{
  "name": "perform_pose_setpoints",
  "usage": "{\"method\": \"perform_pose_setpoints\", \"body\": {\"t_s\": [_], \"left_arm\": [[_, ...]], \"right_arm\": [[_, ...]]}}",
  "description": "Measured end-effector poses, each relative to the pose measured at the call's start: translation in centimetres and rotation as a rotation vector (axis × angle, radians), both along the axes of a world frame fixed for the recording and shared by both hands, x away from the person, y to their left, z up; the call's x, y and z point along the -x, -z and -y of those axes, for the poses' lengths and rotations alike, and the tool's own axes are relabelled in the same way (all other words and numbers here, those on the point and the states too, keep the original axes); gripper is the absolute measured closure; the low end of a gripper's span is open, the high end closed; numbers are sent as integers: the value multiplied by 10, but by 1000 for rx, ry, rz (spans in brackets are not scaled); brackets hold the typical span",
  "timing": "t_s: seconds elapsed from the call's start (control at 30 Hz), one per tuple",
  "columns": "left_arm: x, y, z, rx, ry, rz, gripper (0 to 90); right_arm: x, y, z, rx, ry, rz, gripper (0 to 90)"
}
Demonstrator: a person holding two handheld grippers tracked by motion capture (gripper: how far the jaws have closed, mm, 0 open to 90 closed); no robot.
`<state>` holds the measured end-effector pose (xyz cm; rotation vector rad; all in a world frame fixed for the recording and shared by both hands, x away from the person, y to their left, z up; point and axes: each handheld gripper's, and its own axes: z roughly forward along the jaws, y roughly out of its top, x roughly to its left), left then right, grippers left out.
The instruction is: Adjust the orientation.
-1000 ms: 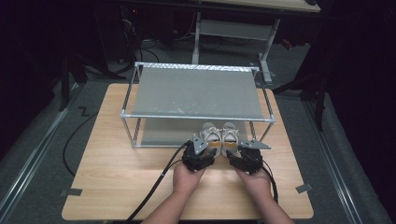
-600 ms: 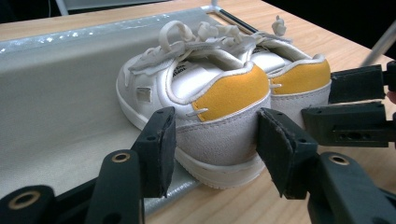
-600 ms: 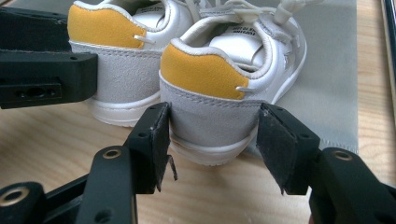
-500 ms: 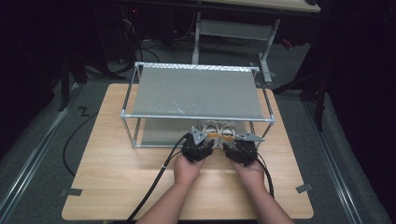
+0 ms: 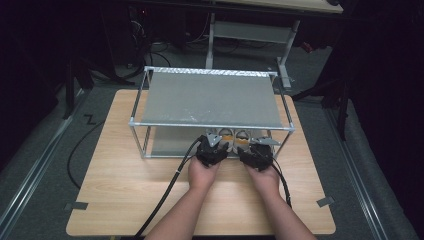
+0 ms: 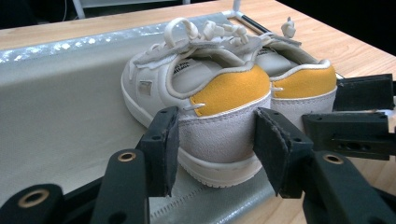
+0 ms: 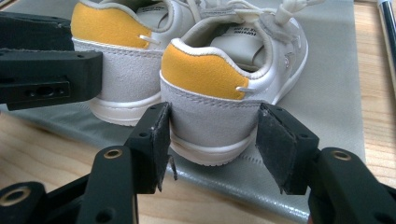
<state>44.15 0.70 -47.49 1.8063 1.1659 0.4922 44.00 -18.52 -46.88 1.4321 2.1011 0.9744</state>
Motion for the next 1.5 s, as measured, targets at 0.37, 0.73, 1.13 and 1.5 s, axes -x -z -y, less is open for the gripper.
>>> {"method": "perform_pose_setpoints", "body": {"t_s": [0.37, 0.73, 1.13, 1.5], "left_arm": [[-6, 5, 3, -30, -8, -17, 522], [-4, 10, 2, -41, -14, -31, 536], [9, 13, -6, -28, 1, -19, 483], [27, 5, -32, -16, -11, 11, 463]], "right_arm": [[-6, 7, -2, 8, 18, -14, 459], [-4, 8, -2, 28, 6, -9, 472], [7, 3, -3, 28, 1, -16, 458], [20, -4, 2, 20, -17, 3, 450]]}}
